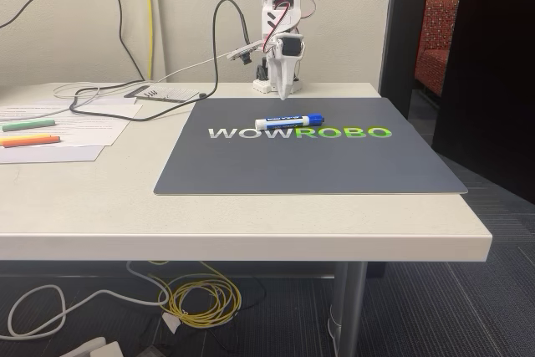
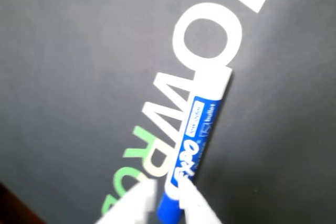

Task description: Pick up the blue marker.

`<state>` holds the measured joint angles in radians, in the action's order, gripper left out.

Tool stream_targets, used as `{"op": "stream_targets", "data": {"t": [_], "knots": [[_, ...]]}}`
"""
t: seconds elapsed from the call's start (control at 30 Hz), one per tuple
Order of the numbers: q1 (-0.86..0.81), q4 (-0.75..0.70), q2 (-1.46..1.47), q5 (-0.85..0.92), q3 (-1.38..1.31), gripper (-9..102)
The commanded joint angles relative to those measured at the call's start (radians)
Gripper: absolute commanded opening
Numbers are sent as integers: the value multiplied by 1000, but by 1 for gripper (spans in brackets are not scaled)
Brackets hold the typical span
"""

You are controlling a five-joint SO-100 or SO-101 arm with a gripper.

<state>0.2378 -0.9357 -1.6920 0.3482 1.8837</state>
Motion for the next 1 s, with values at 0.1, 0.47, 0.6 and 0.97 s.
{"op": "stream_targets", "data": {"t": [0.1, 0.47, 0.6, 0.97], "knots": [[5, -5, 57, -28, -51, 17], [14, -138, 196, -66, -176, 17], [21, -141, 241, -84, -206, 16], [35, -225, 387, -130, -344, 18]]}}
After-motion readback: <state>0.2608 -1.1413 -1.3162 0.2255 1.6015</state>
